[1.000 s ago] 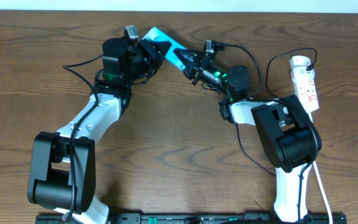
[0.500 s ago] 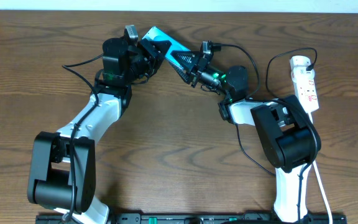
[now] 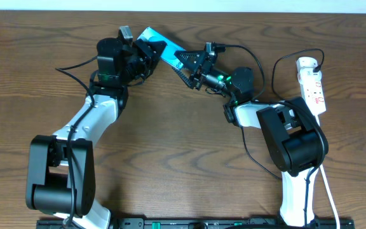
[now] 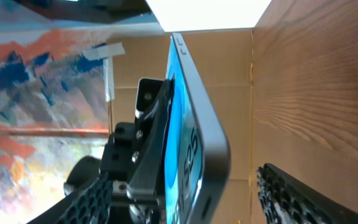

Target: Plug charger to phone and switch on socket

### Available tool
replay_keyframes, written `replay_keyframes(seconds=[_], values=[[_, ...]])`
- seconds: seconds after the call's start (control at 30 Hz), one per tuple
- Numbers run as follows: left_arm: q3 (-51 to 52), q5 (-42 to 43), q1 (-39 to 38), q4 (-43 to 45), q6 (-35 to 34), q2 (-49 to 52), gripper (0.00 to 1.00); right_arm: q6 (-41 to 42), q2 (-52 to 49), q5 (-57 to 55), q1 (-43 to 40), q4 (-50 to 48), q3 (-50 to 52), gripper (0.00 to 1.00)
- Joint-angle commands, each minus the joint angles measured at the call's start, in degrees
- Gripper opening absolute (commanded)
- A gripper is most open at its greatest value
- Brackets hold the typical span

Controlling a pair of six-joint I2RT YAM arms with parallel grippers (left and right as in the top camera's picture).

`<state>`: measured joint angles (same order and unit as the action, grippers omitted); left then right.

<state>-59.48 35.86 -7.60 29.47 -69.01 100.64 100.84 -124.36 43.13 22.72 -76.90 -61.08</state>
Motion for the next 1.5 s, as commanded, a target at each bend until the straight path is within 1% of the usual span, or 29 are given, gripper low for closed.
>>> replay_keyframes(seconds=[0.0,0.17,0.3,0.37,0.5,0.57,0.7,0.73,0.8,0.93,1.17,1.23,1.3,1.37,1.43,1.47], values=[[-0.4,1.9,1.4,0.6,1.3,-0.5,0.07,-3.1,-0.2,2.5,-1.0,0.0,-0.1,0.77],[-0.4,3.5,3.5,0.6,1.3,-0.5,0.07,-5.4,-0.2,5.4,-2.6,0.6,-0.1,0.83],[-0.4,6.0,5.4,0.6,1.3,-0.5,0.07,-8.4,-0.2,8.0,-4.0,4.0,-0.1,0.84],[-0.4,7.6,6.3,0.6,1.3,-0.5,0.07,-10.8,-0.2,10.2,-4.9,5.9,-0.1,0.81],[-0.4,11.6,8.5,0.6,1.3,-0.5,0.07,-16.0,-0.2,15.9,-7.4,10.1,-0.1,0.72],[-0.4,14.1,9.6,0.6,1.3,-0.5,0.07,-18.8,-0.2,19.8,-8.9,11.0,-0.5,0.72],[-0.4,19.4,11.3,0.6,1.5,-0.5,0.07,-20.9,-0.2,25.4,-11.0,11.4,-1.9,0.71],[-0.4,21.0,11.6,0.6,1.5,-0.5,0.07,-21.3,-0.2,26.6,-11.4,11.6,-2.3,0.72],[-0.4,23.3,12.2,0.6,1.5,-0.5,0.07,-22.8,-0.2,29.0,-12.1,12.9,-3.1,0.76],[-0.4,25.9,12.5,0.6,2.6,-0.5,0.07,-26.4,-0.2,31.0,-12.7,17.1,-3.8,0.82],[-0.4,26.5,12.5,0.1,3.3,-0.5,0.07,-27.4,0.0,30.7,-12.7,18.5,-5.0,0.88],[-0.4,26.5,12.5,-0.2,3.6,-0.5,0.07,-27.4,0.0,30.1,-12.7,19.3,-6.4,0.94],[-0.4,26.5,12.5,-0.6,3.9,-0.5,0.07,-27.6,0.1,28.7,-12.7,22.6,-8.2,0.98],[-0.4,26.1,12.5,-1.5,4.1,-0.5,0.07,-29.1,0.1,27.3,-12.8,27.6,-10.0,0.98],[-0.4,25.6,12.5,-2.8,5.0,-0.5,0.07,-32.4,0.3,25.4,-12.9,35.1,-11.6,0.99],[-0.4,25.4,12.5,-3.6,5.6,-0.5,0.07,-35.5,0.6,23.8,-12.9,40.5,-12.5,0.99]])
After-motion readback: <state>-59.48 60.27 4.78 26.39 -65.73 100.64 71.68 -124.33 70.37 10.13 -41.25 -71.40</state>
